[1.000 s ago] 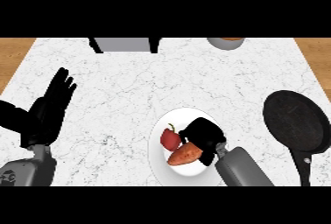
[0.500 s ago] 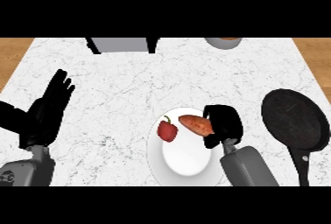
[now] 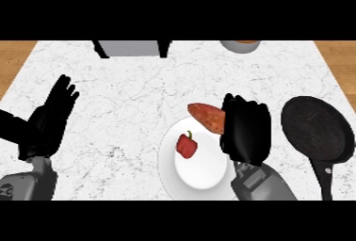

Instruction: Pick the sweet potato from the plate and place it in the pan

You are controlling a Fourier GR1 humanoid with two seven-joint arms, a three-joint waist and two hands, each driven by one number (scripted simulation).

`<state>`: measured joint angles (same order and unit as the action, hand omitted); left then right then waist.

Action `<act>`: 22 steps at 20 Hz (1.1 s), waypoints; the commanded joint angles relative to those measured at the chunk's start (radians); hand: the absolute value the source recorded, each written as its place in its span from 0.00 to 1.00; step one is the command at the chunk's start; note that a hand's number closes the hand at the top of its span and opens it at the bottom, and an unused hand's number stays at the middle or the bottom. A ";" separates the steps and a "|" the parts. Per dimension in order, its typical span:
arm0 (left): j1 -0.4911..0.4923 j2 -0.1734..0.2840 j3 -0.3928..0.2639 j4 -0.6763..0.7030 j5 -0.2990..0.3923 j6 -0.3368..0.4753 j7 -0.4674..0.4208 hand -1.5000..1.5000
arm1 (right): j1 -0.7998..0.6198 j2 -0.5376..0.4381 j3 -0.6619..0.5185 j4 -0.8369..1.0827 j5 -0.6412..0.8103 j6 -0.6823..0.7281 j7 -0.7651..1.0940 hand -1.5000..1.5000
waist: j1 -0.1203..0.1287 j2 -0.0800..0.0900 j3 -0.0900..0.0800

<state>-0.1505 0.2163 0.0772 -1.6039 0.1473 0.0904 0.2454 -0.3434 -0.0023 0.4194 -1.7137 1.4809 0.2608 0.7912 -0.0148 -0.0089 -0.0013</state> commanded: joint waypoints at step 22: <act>0.029 -0.066 -0.020 -0.008 -0.025 -0.012 -0.018 0.50 | 0.126 -0.283 -0.661 -0.055 -0.308 -0.256 -0.332 1.00 | 0.016 0.010 0.002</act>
<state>-0.1546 0.1839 0.0849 -1.5858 0.1291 0.0734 0.2247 -0.2519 -0.2483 -0.1399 -1.8591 1.2413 0.1136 0.5549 -0.0029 0.0004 0.0006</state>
